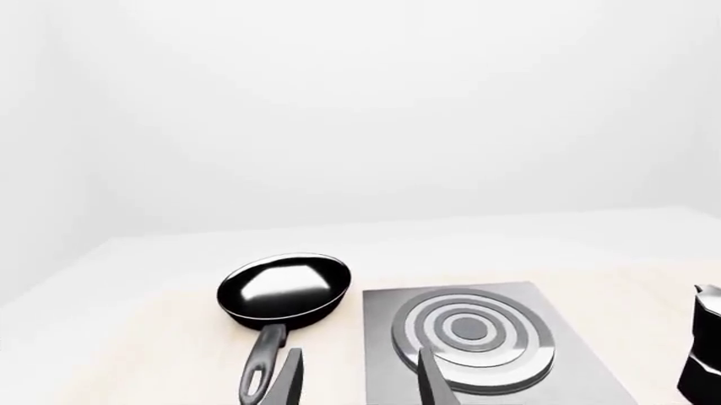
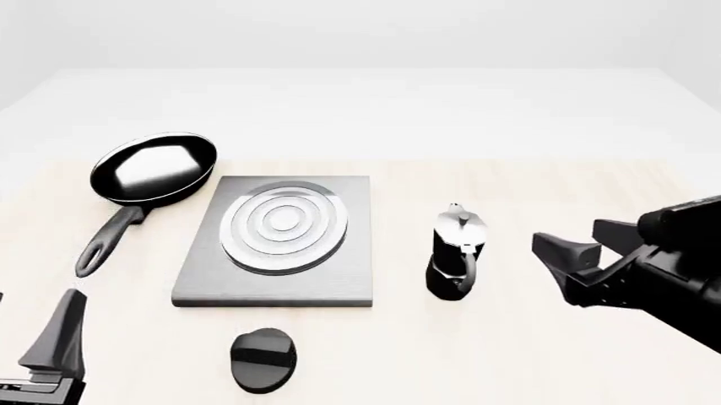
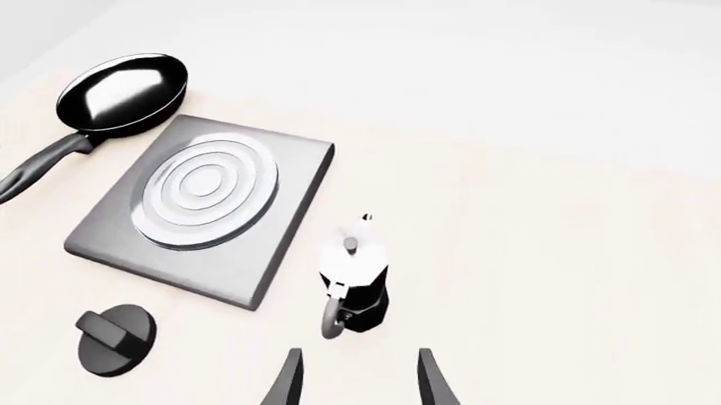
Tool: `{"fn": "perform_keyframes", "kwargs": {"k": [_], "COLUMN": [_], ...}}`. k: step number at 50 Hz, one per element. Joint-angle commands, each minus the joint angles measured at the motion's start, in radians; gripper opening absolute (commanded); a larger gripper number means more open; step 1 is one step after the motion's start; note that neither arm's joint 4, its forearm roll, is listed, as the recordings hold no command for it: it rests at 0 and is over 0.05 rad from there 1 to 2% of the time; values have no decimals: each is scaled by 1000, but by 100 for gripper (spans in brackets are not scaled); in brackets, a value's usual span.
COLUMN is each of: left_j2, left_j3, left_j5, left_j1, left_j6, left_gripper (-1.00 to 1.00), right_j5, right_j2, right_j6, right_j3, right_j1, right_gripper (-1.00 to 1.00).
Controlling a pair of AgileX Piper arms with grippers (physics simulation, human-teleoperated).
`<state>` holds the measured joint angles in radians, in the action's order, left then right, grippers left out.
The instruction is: Turn on the stove and put the moka pot on it.
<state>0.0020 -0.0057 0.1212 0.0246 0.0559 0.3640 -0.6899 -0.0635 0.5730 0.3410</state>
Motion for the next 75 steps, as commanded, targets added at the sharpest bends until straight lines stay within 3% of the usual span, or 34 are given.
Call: {"fn": "perform_keyframes", "kwargs": {"k": [1,42,75], "left_j2": [-2,-2,-2], "left_j3": [3,5,5], "left_j5": [-3,-14,-17], "left_j1": [-1,6,4], "left_j6": [5,15,11], "left_gripper": [100,100,100], "right_j5": [-92,-408,-538], "right_j2": [-78,-332,-468], "right_j6": [-15,-109,-163], "right_j3": [-29,-123,-136], "right_j1": [27,61,111], "right_gripper": [100,100,100]}}
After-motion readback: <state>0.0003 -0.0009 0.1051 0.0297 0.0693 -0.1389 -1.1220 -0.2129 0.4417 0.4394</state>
